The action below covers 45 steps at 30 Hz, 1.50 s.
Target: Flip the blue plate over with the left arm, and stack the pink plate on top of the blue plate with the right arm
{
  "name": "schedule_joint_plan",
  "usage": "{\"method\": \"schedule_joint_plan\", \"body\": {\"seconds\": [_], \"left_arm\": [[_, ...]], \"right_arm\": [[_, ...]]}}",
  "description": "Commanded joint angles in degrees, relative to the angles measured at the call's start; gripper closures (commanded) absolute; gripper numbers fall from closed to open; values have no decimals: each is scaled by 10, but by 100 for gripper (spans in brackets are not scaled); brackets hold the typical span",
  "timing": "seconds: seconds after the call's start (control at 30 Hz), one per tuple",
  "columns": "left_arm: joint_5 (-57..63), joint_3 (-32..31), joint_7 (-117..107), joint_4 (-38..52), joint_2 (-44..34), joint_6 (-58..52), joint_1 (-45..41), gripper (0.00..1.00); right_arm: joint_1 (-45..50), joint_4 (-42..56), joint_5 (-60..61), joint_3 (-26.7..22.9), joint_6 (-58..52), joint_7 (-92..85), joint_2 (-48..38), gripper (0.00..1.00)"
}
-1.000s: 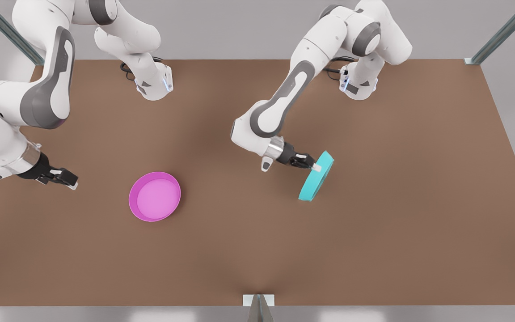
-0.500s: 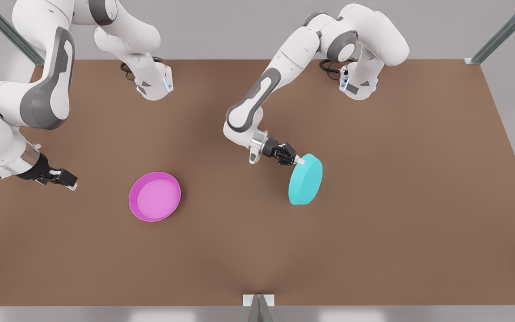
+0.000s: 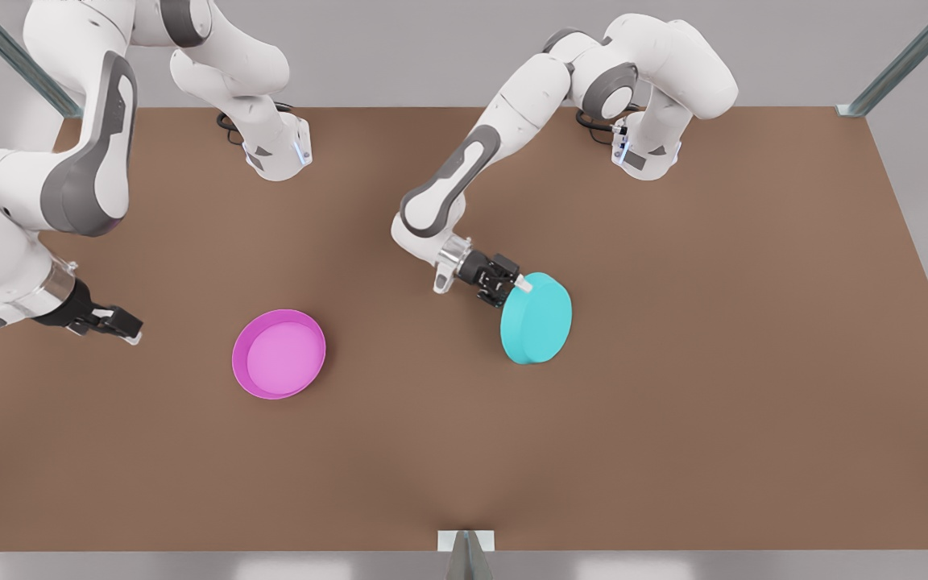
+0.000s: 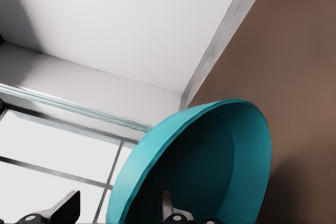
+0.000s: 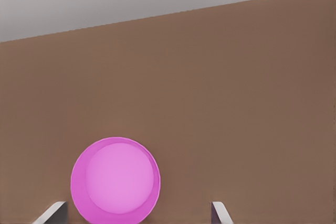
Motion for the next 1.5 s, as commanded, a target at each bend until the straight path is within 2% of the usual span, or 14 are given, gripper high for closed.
{"method": "schedule_joint_plan", "body": {"seconds": [0.0, 0.1, 0.2, 0.3, 0.43, 0.53, 0.57, 0.6, 0.63, 0.67, 0.7, 0.77, 1.03, 1.47], "left_arm": [[-86, -2, -6, 7, 2, 4, 0, 0], [-174, -20, -64, 35, 7, 44, 1, 0], [-273, -30, -82, 108, 6, 37, 0, 0], [-378, -24, -77, 185, -9, 34, 13, 0], [-584, -24, 104, 179, -134, 60, 187, 0], [-614, -21, 354, 177, -200, -2, 337, 0], [-613, -1, 438, 177, -217, -35, 361, 0], [-612, 55, 526, 178, -235, -61, 362, 0], [-610, 55, 567, 168, -261, -68, 397, 0], [-582, -14, 568, 136, -298, -64, 462, 0], [-518, -107, 570, 77, -356, -42, 540, 0], [-515, -146, 571, -14, -440, 34, 620, 0], [-492, -137, 614, -1, -405, 40, 621, 0], [-491, -129, 614, -2, -406, 37, 620, 0]], "right_arm": [[2, 1, -11, 0, -4, 0, -2, 0], [13, -5, 12, 6, -46, -12, 14, 0], [-37, -27, 89, 5, -37, -188, 52, 0], [-36, -165, 118, 4, 44, -258, 31, 0], [-30, -262, 153, 3, 145, -345, 53, 0], [-30, -284, 178, 0, 177, -425, 89, 0], [-27, -317, 179, 0, 224, -449, 89, 0], [-20, -337, 209, 0, 243, -450, 94, 0], [-20, -336, 219, 0, 247, -450, 102, 0], [-20, -337, 228, -1, 258, -450, 114, 0], [-20, -336, 250, -1, 260, -451, 131, 11], [-20, -336, 251, -2, 261, -451, 139, 17], [-22, -330, 339, -11, 264, -551, 194, 24], [-20, -331, 404, -11, 309, -552, 199, 31]]}}
